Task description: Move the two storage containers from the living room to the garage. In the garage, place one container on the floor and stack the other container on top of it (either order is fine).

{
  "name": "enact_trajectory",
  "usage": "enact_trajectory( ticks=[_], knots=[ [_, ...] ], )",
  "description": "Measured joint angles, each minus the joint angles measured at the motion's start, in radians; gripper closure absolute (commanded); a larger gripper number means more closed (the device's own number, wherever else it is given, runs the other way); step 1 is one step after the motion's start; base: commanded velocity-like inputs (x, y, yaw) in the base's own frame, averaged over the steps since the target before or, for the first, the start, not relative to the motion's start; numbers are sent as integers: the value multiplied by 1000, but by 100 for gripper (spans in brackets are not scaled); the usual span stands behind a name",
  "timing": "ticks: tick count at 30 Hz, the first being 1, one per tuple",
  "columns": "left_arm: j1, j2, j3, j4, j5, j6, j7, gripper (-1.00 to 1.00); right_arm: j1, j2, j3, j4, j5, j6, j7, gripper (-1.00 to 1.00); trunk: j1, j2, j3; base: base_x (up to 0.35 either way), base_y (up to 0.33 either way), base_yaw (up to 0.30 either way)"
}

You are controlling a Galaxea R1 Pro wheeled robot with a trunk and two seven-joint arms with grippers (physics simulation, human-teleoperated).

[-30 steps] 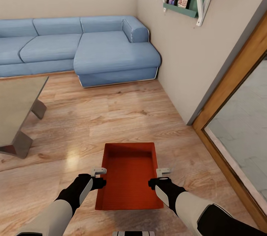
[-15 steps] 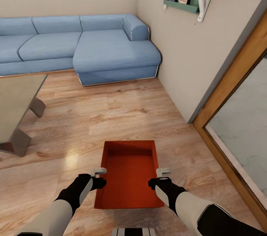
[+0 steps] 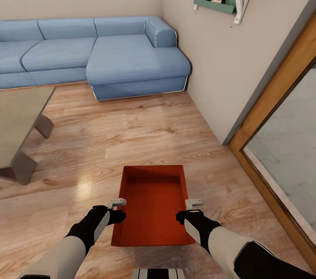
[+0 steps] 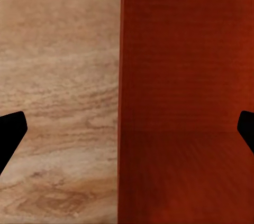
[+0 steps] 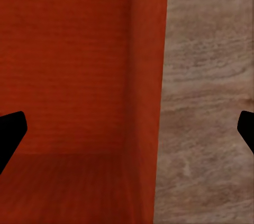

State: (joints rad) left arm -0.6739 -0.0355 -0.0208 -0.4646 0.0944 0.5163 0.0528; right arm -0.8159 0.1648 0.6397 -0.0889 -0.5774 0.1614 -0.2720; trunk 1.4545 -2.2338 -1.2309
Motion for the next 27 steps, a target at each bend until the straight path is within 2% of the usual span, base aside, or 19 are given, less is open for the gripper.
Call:
enact_trajectory(
  ticks=[10,17,27],
  knots=[
    [0,0,0,0,0,0,0,-100,0,-1,-1,1,0,-1,0,-100,0,0,0,0,0,0],
    [0,0,0,0,0,0,0,-100,0,0,-1,1,0,-2,0,-100,27,-49,-22,0,0,0],
    [0,1,-1,0,-1,0,0,-100,0,0,-1,1,0,-3,0,-100,31,-56,-25,0,0,0]
  ],
)
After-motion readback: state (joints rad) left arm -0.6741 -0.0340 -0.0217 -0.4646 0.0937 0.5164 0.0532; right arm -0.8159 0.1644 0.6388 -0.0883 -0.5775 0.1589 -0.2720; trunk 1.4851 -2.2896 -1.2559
